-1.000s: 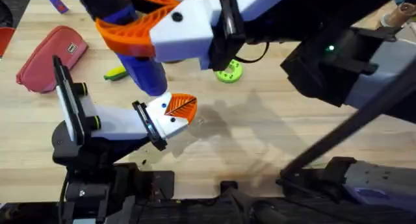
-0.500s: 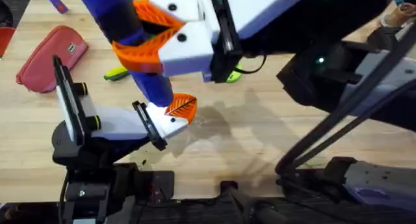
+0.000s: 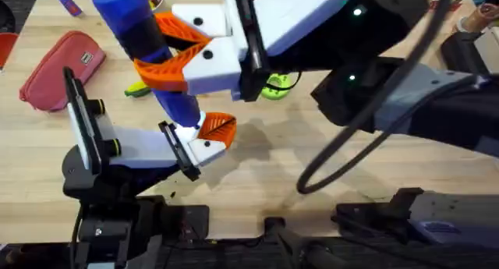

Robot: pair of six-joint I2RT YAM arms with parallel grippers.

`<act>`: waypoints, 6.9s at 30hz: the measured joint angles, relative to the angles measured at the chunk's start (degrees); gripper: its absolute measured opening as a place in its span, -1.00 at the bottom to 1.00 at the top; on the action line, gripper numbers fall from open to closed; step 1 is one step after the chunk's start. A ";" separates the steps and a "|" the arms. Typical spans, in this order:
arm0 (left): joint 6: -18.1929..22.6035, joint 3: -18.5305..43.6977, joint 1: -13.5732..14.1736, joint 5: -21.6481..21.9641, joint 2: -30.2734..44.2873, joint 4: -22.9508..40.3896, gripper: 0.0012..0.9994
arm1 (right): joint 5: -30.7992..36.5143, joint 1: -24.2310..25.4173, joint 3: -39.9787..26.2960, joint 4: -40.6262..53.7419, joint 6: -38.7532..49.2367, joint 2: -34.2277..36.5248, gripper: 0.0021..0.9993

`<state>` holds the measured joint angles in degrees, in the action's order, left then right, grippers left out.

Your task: Pick up the gripper from the table and insert it into the empty holder that is missing its gripper. Then pick up a screw, insert it into the mounting hole, and use the screwdriver to tighten it. Finally, clean up the table by picking up the vegetable and placing it into the bucket.

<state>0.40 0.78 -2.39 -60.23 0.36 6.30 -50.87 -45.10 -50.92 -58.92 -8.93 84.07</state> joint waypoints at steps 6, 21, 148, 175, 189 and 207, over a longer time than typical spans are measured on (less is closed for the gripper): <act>0.00 0.00 0.00 0.00 0.00 0.01 -0.97 | -0.09 0.00 0.02 -0.91 0.07 0.90 -0.96; 0.00 0.00 0.00 0.00 0.00 0.01 -0.97 | -5.72 0.19 0.04 -8.61 0.86 0.86 -0.96; 0.00 0.00 0.00 0.00 0.00 0.03 -0.97 | -4.90 1.07 0.04 -4.48 0.42 2.45 -0.96; 0.39 0.13 0.00 0.04 -0.07 0.18 -0.97 | -5.55 1.85 -8.71 -3.69 0.39 1.76 -0.96; 0.39 0.13 0.00 0.04 -0.06 0.18 -0.97 | -1.37 3.07 -9.07 14.97 4.07 1.02 -0.96; 0.39 0.13 0.00 0.04 -0.07 0.18 -0.97 | 43.87 15.27 -13.99 86.36 58.08 -13.42 -0.96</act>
<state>0.80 0.91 -2.39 -60.18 0.30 6.48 -7.00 -29.83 -64.90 27.44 49.15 70.64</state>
